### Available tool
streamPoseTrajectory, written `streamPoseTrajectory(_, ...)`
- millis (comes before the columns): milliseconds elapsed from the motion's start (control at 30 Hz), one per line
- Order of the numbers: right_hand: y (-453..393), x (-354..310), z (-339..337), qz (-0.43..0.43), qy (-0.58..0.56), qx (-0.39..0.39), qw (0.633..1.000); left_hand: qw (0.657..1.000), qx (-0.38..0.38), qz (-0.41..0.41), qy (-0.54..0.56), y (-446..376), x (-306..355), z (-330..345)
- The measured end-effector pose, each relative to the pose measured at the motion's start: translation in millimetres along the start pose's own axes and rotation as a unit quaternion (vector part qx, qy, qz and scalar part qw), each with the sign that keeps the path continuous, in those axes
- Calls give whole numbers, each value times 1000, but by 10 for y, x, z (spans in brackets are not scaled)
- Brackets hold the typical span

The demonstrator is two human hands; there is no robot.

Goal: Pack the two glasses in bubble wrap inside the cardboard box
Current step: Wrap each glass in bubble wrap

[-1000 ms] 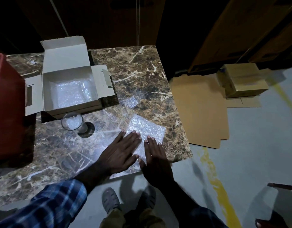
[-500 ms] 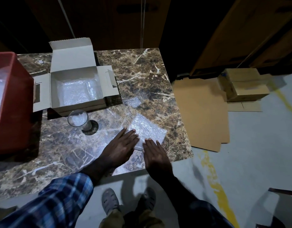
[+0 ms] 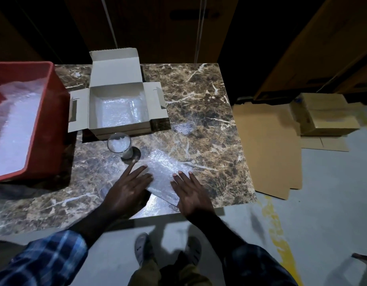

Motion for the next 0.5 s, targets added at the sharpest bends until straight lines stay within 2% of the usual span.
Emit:
streamPoseTrajectory(167, 188, -4, 23, 33, -65, 46, 996, 993, -20, -56, 98, 84, 7, 54)
streamPoseTrajectory(300, 347, 10, 78, 69, -117, 59, 989, 967, -68, -145, 197, -46, -111, -13)
streamPoseTrajectory(367, 362, 40, 75, 118, -148, 76, 979, 947, -94, -193, 241, -88, -193, -46)
streamPoseTrajectory(433, 333, 69, 23, 169, -174, 94, 966, 909, -101, -263, 307, -87, -321, -2)
streamPoseTrajectory(500, 295, 164, 7, 256, -216, 88, 938, 875, -97, -332, 338, -67, -435, 83)
Point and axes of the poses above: each hand's wrist, its own y-axis away from the middle knuckle, its own z-axis out of the palm, x = y × z, the point moved 7 cm from there along -y, towards the middle knuckle, and after that the axes turned 10 degrees about -x, right-handed, at the moved point
